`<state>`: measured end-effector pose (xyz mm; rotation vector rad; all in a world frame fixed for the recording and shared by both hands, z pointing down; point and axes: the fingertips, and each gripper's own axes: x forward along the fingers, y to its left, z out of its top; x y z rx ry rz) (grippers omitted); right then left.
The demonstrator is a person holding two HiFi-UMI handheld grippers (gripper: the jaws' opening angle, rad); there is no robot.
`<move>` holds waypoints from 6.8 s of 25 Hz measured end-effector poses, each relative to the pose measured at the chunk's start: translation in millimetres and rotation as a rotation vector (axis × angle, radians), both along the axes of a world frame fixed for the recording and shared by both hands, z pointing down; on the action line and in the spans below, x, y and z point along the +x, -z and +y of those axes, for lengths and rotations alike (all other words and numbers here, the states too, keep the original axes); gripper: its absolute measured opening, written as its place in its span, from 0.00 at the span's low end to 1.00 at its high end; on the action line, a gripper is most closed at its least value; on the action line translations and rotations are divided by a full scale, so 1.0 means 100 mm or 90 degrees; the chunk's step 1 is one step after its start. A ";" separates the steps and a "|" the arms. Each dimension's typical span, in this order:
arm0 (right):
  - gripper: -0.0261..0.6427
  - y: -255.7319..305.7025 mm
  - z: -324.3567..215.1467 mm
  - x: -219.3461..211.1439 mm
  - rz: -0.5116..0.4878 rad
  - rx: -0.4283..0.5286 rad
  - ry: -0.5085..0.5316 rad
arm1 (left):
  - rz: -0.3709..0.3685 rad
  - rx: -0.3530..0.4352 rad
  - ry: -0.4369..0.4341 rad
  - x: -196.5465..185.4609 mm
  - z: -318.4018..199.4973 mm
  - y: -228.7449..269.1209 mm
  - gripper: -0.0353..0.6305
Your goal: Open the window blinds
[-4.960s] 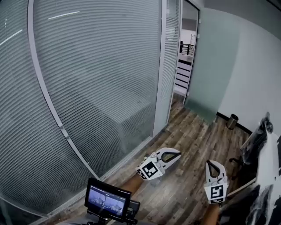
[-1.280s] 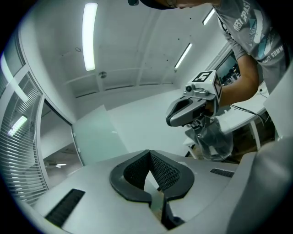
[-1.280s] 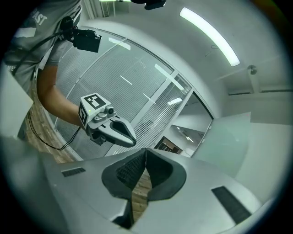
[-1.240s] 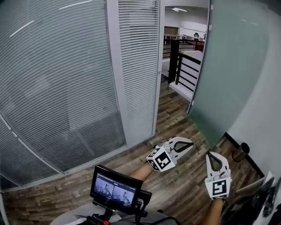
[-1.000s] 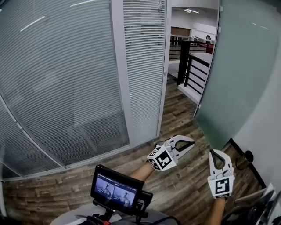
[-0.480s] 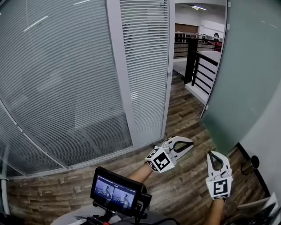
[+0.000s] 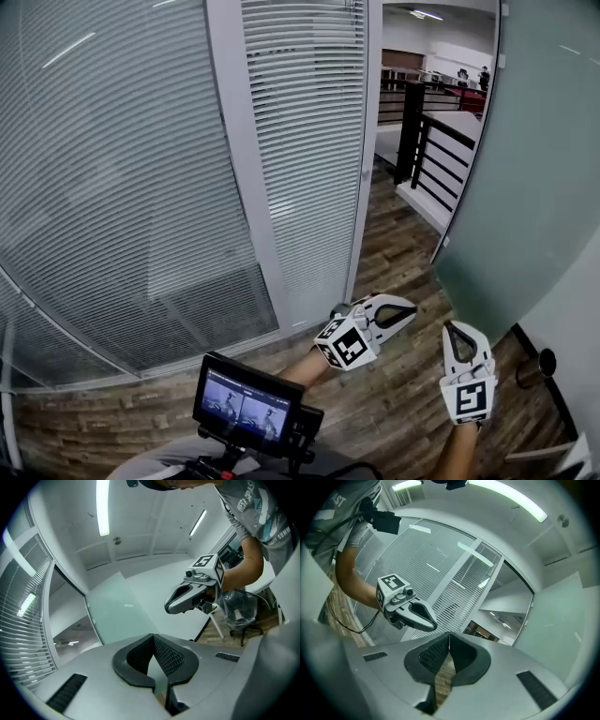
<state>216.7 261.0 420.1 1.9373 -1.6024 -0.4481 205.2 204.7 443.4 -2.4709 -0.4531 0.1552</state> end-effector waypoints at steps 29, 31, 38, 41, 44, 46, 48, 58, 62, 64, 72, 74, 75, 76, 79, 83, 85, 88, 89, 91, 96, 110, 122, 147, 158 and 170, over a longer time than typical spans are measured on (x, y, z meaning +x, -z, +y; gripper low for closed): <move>0.04 0.07 -2.54 1.80 -0.017 0.008 0.166 | -0.006 0.008 0.158 1.57 -2.37 0.04 0.05; 0.04 0.10 -2.67 1.96 -0.023 0.008 0.185 | -0.005 0.007 0.177 1.72 -2.48 0.07 0.05; 0.04 -0.03 -3.01 2.59 -0.019 -0.015 0.238 | -0.016 -0.005 0.229 2.31 -2.78 -0.03 0.05; 0.04 0.03 -3.16 2.65 -0.015 -0.007 0.254 | -0.003 0.008 0.250 2.33 -2.90 0.02 0.05; 0.04 0.04 -3.11 2.64 -0.025 -0.007 0.265 | -0.006 0.016 0.264 2.27 -2.83 -0.01 0.05; 0.04 0.02 -3.13 2.67 -0.022 -0.014 0.274 | -0.010 0.010 0.278 2.24 -2.86 -0.04 0.05; 0.04 0.05 -3.22 2.71 -0.032 -0.013 0.278 | -0.007 0.000 0.295 2.23 -2.98 -0.01 0.05; 0.04 -0.10 -4.11 2.73 -0.090 -0.017 0.285 | -0.017 -0.012 0.315 2.33 -3.81 -0.09 0.05; 0.04 -0.21 -4.58 2.70 -0.087 -0.032 0.280 | -0.006 -0.014 0.306 2.35 -4.19 -0.06 0.05; 0.04 -0.30 -4.82 2.66 -0.090 -0.036 0.268 | -0.005 -0.013 0.299 2.31 -4.37 -0.12 0.05; 0.04 -0.78 -5.50 2.62 -0.114 -0.047 0.225 | -0.008 -0.022 0.266 2.26 -4.88 -0.44 0.05; 0.04 -0.79 -5.64 2.70 -0.118 -0.055 0.217 | -0.013 -0.020 0.258 2.33 -4.95 -0.42 0.05; 0.04 -0.81 -5.71 2.74 -0.124 -0.054 0.206 | -0.017 -0.015 0.257 2.34 -4.97 -0.44 0.05; 0.04 -0.83 -5.79 2.79 -0.132 -0.051 0.191 | -0.020 -0.011 0.256 2.35 -5.00 -0.45 0.05; 0.04 -0.81 -5.98 2.93 -0.159 -0.043 0.141 | -0.023 -0.019 0.252 2.36 -5.08 -0.43 0.05; 0.05 -0.75 -6.11 3.03 -0.211 -0.045 0.102 | -0.039 -0.022 0.245 2.39 -5.11 -0.40 0.05; 0.05 -0.75 -6.19 3.03 -0.226 -0.051 0.102 | -0.036 -0.030 0.244 2.41 -5.16 -0.37 0.05; 0.10 -0.78 -6.27 3.02 -0.241 -0.051 0.103 | -0.035 -0.035 0.240 2.45 -5.20 -0.39 0.05; 0.12 -0.79 -6.29 3.02 -0.244 -0.048 0.101 | -0.036 -0.035 0.238 2.45 -5.22 -0.40 0.05; 0.13 -0.79 -6.30 3.02 -0.251 -0.041 0.097 | -0.037 -0.034 0.232 2.44 -5.23 -0.41 0.05; 0.21 -0.85 -6.30 2.99 -0.303 -0.042 0.087 | -0.036 -0.041 0.227 2.44 -5.23 -0.40 0.05; 0.22 -0.88 -6.41 3.00 -0.129 -0.066 0.042 | -0.040 -0.065 0.240 2.41 -5.22 -0.43 0.05; 0.22 -0.95 -6.40 2.92 0.019 -0.104 0.062 | -0.044 -0.061 0.244 2.41 -5.23 -0.48 0.05; 0.22 -0.93 -6.38 3.11 -0.422 -0.022 0.098 | -0.044 -0.056 0.244 2.34 -5.23 -0.50 0.05; 0.22 -1.15 -6.48 2.97 0.316 -0.173 0.008 | -0.045 -0.061 0.259 2.23 -5.31 -0.63 0.05; 0.22 -1.13 -6.36 3.27 -0.984 0.132 0.109 | -0.045 -0.057 0.245 2.32 -5.18 -0.59 0.05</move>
